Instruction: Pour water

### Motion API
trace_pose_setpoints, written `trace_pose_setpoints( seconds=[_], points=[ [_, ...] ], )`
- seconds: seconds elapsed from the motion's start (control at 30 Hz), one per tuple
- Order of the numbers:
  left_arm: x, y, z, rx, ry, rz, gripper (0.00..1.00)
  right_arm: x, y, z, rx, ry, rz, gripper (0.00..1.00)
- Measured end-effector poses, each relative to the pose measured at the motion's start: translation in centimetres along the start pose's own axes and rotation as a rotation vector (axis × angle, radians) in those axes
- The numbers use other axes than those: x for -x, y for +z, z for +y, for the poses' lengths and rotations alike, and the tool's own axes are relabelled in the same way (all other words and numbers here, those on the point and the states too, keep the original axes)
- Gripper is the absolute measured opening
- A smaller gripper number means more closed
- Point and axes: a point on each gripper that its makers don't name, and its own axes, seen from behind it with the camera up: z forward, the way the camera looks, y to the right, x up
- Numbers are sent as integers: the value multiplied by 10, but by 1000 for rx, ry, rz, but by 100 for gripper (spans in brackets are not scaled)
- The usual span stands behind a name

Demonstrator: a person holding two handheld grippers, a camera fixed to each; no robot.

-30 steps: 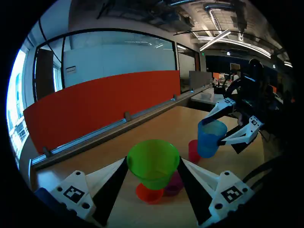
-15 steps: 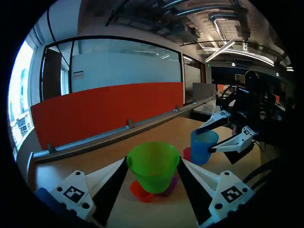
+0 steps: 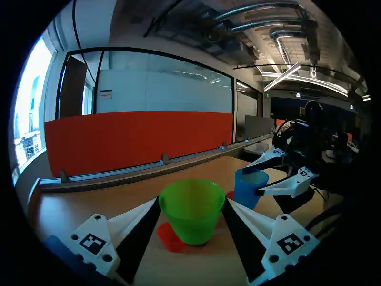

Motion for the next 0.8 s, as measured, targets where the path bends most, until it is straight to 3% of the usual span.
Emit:
trace_pose_setpoints(
  seconds=[0.8],
  points=[
    [18,-11,12,31,-1,-9,89,-22,6,-9,11,12,95,94]
  ],
)
